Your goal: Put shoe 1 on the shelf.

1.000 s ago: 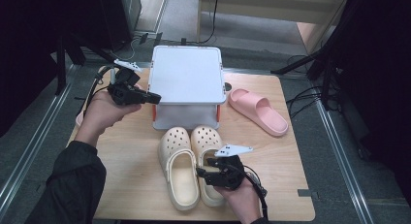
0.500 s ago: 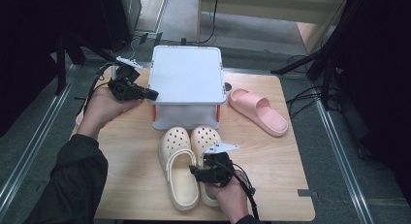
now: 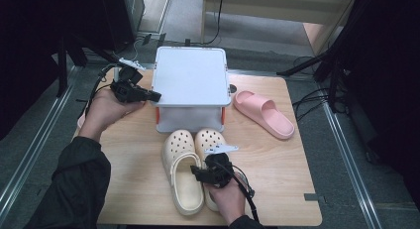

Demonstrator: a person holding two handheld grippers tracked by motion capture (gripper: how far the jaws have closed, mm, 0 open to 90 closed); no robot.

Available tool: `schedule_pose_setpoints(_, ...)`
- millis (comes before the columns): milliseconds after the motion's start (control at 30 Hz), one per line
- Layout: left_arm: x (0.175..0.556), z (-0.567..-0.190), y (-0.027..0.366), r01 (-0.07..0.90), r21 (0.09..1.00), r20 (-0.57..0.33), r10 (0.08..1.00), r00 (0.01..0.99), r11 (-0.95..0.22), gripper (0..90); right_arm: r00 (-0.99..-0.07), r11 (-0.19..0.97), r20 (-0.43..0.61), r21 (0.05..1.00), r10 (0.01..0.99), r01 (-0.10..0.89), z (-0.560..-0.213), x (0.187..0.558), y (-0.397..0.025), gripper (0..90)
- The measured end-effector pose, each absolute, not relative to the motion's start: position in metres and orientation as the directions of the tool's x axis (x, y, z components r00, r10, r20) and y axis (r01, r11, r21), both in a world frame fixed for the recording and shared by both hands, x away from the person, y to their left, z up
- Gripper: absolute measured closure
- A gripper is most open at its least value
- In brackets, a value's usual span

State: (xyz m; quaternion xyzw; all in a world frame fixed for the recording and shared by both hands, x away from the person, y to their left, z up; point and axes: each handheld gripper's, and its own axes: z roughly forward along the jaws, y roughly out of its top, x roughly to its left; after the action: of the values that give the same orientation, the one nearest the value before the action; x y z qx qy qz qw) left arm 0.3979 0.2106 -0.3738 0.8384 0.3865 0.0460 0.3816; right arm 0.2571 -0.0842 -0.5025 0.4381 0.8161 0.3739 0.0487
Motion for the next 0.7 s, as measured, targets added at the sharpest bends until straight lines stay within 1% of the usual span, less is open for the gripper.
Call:
schedule_pose_setpoints(267, 0.396, -0.373, 0.208, 0.613, 0.676, -0.207, 0.694, 0.69, -0.408, 89.4, -0.587, 0.324, 0.254, 0.636, 0.769, 0.7, -0.498, 0.257, -0.089, 63.2)
schedule_pose_setpoints(333, 0.397, -0.374, 0.209, 0.613, 0.677, -0.208, 0.693, 0.69, -0.407, 89.4, -0.593, 0.341, 0.227, 0.639, 0.772, 0.689, -0.496, 0.257, -0.091, 66.2)
schedule_pose_setpoints(567, 0.396, -0.375, 0.21, 0.617, 0.682, -0.223, 0.692, 0.687, -0.392, 89.5, -0.594, 0.335, 0.245, 0.635, 0.766, 0.696, -0.488, 0.261, -0.1, 68.3)
schedule_pose_setpoints(633, 0.396, -0.375, 0.211, 0.618, 0.683, -0.226, 0.692, 0.685, -0.389, 89.5, -0.595, 0.326, 0.26, 0.64, 0.76, 0.696, -0.482, 0.262, -0.102, 68.4)
schedule_pose_setpoints(700, 0.396, -0.375, 0.211, 0.619, 0.682, -0.227, 0.692, 0.685, -0.389, 89.5, -0.609, 0.33, 0.252, 0.656, 0.752, 0.679, -0.473, 0.264, -0.102, 68.4)
